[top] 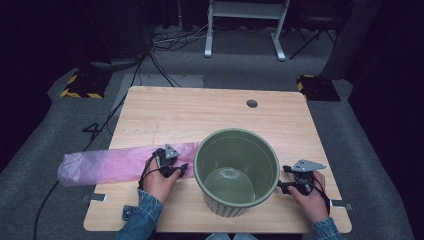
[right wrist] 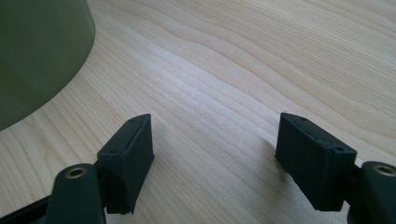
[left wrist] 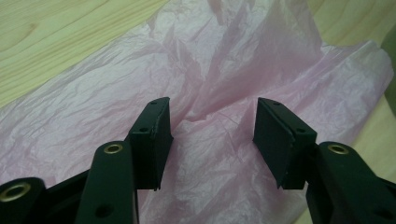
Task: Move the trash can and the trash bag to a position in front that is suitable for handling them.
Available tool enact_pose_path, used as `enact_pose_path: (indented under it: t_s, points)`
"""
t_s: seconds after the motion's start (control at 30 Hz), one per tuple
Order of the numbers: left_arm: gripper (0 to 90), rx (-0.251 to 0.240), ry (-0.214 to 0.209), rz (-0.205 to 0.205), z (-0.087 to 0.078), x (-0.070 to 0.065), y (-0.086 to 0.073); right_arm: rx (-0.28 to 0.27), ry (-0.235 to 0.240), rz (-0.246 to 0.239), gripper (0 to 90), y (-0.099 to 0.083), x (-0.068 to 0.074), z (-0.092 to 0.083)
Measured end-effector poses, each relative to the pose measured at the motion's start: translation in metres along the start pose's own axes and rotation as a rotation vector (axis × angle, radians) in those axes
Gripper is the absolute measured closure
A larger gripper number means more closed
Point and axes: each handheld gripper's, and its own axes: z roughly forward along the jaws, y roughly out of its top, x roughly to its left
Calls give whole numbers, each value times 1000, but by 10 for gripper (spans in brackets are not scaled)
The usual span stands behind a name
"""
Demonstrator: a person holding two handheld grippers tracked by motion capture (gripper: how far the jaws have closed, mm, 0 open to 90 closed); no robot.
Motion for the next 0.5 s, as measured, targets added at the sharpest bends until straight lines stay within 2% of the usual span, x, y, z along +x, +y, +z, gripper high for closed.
enact_pose_path:
  t_s: [0.13,0.27,0.4,0.5]
  points:
    - [494,10,-15,25,-17,8,-15,0,0,1,276,0,0,0]
    - [517,19,-29,31,-31,12,-29,0,0,0,276,0,0,0]
    - [523,11,-46,53,-39,13,-38,0,0,0,276,0,0,0]
    - [549,10,-70,90,-44,14,-42,0,0,0,276,0,0,0]
